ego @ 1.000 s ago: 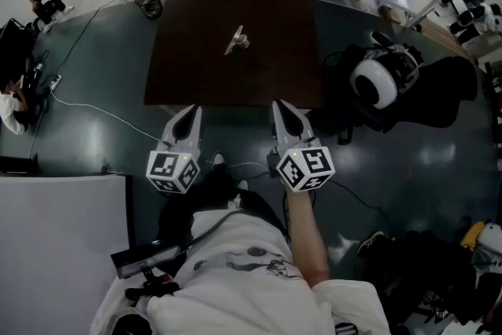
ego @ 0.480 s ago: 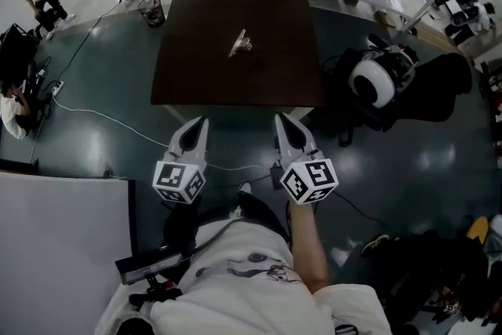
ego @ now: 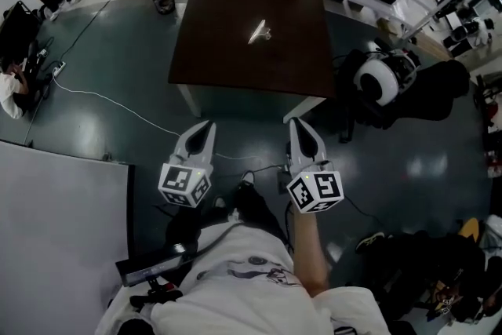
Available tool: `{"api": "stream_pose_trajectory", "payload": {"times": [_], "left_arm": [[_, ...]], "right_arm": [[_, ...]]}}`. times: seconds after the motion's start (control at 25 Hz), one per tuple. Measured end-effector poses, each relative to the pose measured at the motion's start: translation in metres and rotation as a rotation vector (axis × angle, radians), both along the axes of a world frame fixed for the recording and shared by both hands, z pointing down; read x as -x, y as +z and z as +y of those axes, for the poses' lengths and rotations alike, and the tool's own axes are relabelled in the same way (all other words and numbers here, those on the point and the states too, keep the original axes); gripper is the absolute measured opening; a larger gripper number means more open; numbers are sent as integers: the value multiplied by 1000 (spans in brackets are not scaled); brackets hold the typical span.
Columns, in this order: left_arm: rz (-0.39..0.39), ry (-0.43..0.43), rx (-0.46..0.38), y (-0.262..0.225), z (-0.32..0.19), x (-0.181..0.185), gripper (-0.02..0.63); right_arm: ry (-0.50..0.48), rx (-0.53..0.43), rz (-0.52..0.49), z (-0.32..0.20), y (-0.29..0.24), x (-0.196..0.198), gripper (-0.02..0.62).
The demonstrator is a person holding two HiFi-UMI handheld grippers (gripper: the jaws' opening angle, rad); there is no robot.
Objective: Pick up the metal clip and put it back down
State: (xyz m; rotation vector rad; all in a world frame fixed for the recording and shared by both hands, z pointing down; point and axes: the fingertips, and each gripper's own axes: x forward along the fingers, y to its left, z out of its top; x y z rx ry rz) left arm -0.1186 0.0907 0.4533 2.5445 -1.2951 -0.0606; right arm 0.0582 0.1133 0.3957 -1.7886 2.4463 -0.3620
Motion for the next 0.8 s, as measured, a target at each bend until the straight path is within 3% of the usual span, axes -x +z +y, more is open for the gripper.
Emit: {"api": "stream_pose_trajectory", "payload": {"times": [0.24, 0.8], "left_arm": [[10, 13, -4, -2, 21, 7, -3], [-10, 34, -143, -51, 9, -30, -3]], "right_arm": [[8, -4, 46, 28, -2, 15, 0], [8, -135, 43, 28, -33, -14, -2]]}}
